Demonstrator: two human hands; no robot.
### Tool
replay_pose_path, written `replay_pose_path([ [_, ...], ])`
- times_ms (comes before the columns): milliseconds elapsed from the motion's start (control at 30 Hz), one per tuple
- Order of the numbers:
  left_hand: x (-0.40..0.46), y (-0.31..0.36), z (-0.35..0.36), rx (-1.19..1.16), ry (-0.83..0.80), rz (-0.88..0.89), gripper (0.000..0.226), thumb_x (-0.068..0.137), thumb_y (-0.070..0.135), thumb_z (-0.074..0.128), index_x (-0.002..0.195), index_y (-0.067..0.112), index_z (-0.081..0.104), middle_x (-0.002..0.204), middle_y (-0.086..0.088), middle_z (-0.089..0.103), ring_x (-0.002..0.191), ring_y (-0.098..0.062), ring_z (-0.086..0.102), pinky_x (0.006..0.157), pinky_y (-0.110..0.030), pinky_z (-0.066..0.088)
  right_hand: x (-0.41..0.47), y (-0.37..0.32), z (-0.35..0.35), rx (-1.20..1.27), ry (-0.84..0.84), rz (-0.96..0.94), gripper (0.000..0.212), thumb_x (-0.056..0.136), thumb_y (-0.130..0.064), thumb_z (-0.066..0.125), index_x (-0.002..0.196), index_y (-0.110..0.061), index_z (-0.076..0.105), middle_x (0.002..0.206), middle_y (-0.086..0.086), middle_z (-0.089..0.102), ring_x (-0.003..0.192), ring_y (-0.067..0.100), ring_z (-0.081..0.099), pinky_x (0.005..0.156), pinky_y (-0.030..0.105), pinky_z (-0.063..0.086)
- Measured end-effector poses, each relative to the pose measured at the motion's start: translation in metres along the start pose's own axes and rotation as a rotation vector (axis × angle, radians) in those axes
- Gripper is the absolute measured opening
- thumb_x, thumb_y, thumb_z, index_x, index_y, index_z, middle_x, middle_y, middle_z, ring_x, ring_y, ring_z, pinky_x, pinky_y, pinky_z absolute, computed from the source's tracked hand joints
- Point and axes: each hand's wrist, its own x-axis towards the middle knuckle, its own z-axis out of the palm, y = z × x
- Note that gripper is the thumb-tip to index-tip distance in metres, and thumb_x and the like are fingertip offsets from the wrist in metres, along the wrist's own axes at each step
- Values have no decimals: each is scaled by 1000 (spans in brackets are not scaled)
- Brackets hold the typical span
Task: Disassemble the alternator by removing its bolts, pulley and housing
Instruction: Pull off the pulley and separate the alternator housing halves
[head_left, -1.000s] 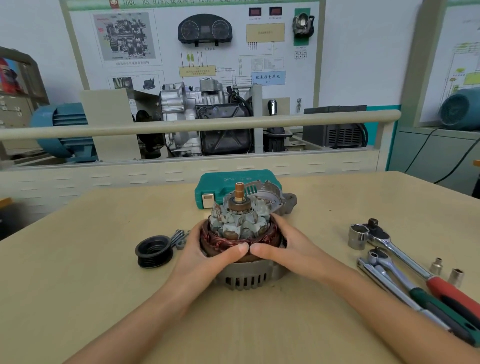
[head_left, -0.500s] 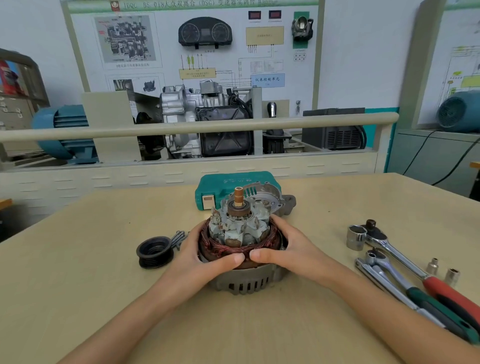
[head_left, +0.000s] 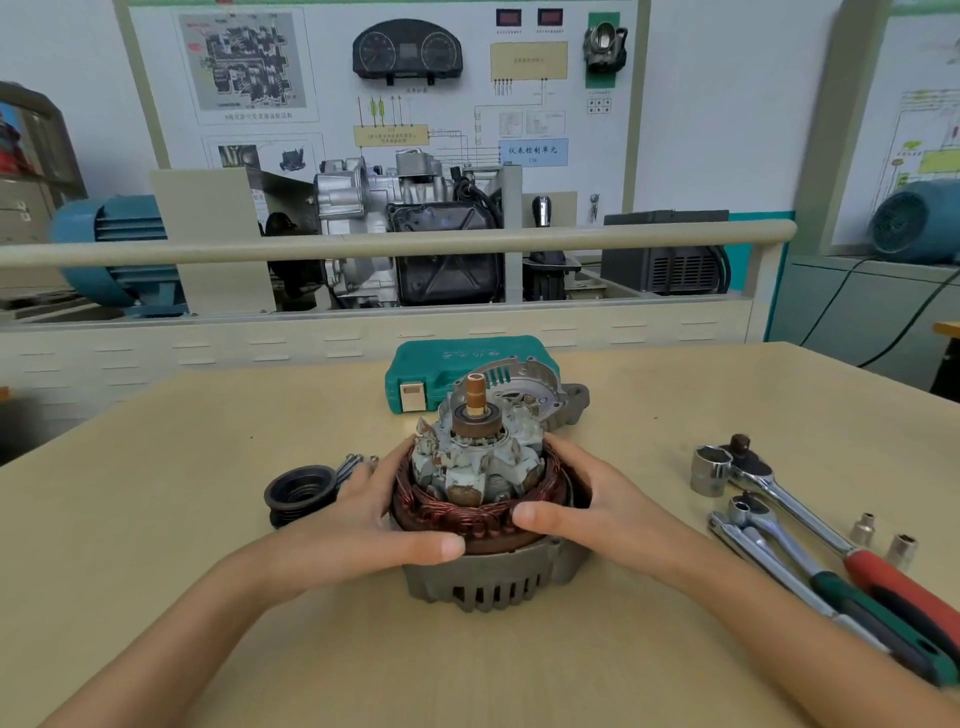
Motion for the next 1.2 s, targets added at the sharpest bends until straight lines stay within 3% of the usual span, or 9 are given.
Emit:
replay_pose_path([
  [100, 4, 1, -2, -96, -46, 47, 133, 27, 79, 78, 141, 50, 15, 153, 24, 17, 140, 0, 25, 114, -26, 31, -1, -4, 6, -106, -59, -34, 78, 54, -62, 78, 115, -71, 31, 125, -37, 48, 119, -12, 46, 100, 15, 40],
  [200, 3, 0, 1, -261, -62, 112, 101, 40, 55, 87, 125, 48, 34, 125, 33, 52, 112, 15, 53, 85, -5, 45, -1, -5, 10, -126, -30, -2, 67, 50, -67, 76, 97, -82, 31, 123, -39, 46, 118, -16, 44, 100, 16, 39],
  [367, 6, -5, 6, -214, 74, 91, 117, 34, 59, 88, 133, 31, 33, 127, 14, 58, 113, 3, 59, 89, -14, 48, -2, -2, 5, -53, -77, -2, 79, 55, -55, 79, 118, -57, 31, 134, -25, 44, 119, -13, 45, 96, 11, 40],
  [533, 0, -3, 13, -148, 181, 61, 114, 20, 78, 81, 117, 41, 34, 126, 14, 54, 114, 1, 56, 85, -12, 47, -2, -12, 3, -4, -148, -22, 64, 72, -23, 79, 117, -43, 38, 115, -38, 56, 110, -15, 52, 83, 2, 41],
  [733, -13, 0, 15, -40, 145, 86, 102, 26, 85, 74, 112, 58, 26, 134, 19, 41, 128, -2, 42, 107, -30, 41, -10, -9, 3, -28, -125, 12, 94, 60, -46, 81, 137, -36, 28, 134, -20, 50, 123, -3, 48, 105, 27, 40],
  [933, -15, 6, 7, 35, 101, 102, 117, 26, 96, 59, 128, 57, 19, 137, 27, 25, 135, 0, 26, 114, -28, 29, -11, -14, 1, -125, -41, 71, 122, 42, -86, 63, 144, -44, 12, 140, -27, 27, 129, -8, 30, 106, 19, 29],
  [1000, -13, 11, 6, -1, 131, 132, 124, 32, 96, 57, 140, 50, 18, 142, 29, 22, 135, 3, 26, 113, -26, 29, -9, -17, 1, -117, 22, 31, 102, 46, -81, 64, 135, -52, 23, 138, -29, 30, 125, -16, 32, 100, 12, 32],
  [1067, -10, 16, 7, -110, 104, 179, 102, 43, 82, 68, 133, 53, 31, 138, 36, 40, 127, 10, 40, 104, -18, 39, -6, -20, 3, -80, 29, -7, 76, 54, -68, 68, 123, -50, 41, 130, -29, 49, 115, -17, 45, 91, 8, 41],
  [1200, -6, 19, 10, -312, 54, 204, 74, 55, 54, 76, 122, 45, 47, 115, 32, 62, 108, 7, 60, 79, -8, 48, -2, -18, 10, 45, 74, -45, 62, 63, -54, 73, 120, -35, 56, 117, -22, 64, 108, -3, 59, 89, 18, 49],
])
